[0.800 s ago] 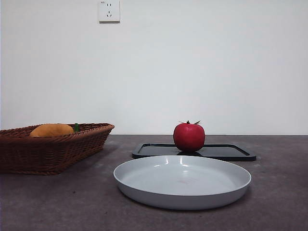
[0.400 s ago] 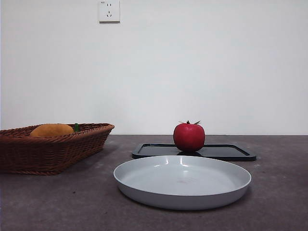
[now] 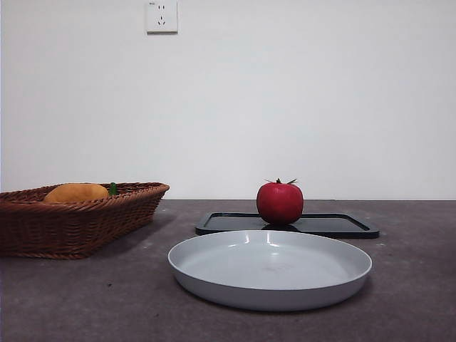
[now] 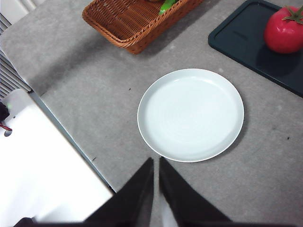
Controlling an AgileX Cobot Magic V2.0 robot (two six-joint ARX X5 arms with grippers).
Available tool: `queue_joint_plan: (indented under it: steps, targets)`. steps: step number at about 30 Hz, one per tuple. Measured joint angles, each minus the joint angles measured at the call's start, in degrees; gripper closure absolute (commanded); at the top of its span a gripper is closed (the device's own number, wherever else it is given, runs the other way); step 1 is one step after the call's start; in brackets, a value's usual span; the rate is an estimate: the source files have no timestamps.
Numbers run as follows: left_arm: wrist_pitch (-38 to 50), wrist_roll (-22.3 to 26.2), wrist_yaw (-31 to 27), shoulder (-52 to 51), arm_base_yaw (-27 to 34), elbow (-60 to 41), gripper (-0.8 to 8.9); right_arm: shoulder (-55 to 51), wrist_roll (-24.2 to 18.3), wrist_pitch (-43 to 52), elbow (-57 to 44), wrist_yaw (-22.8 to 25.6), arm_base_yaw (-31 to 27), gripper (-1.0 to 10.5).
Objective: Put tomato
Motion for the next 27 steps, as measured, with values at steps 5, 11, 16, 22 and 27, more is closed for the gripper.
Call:
queue_joint_plan:
  steps: [5, 11, 16, 22, 27]
  targets:
    - [0.1, -1.3, -6.3, -8.3, 2.2, -10.0, 8.03, 0.0, 0.0, 0.0, 0.0, 0.0, 0.0, 9.4]
    - [0.3, -4.1, -7.2, -16.2, 3.5, -20.2, 8.03, 0.0, 0.0, 0.0, 0.0, 0.0, 0.0, 9.4]
    - [-0.7, -6.4, -7.3, -19.9, 3.7, -26.8, 8.03, 0.0, 0.0, 0.0, 0.0, 0.0, 0.0, 9.4]
    - [-1.7, -8.0, -7.5, -23.0, 3.8, -30.8, 8.03, 0.0, 0.0, 0.0, 0.0, 0.0, 0.0, 9.4]
    - [-6.2, -8.5, -7.6, -25.6, 3.8, -32.1, 8.03, 0.0, 0.0, 0.0, 0.0, 0.0, 0.0, 9.4]
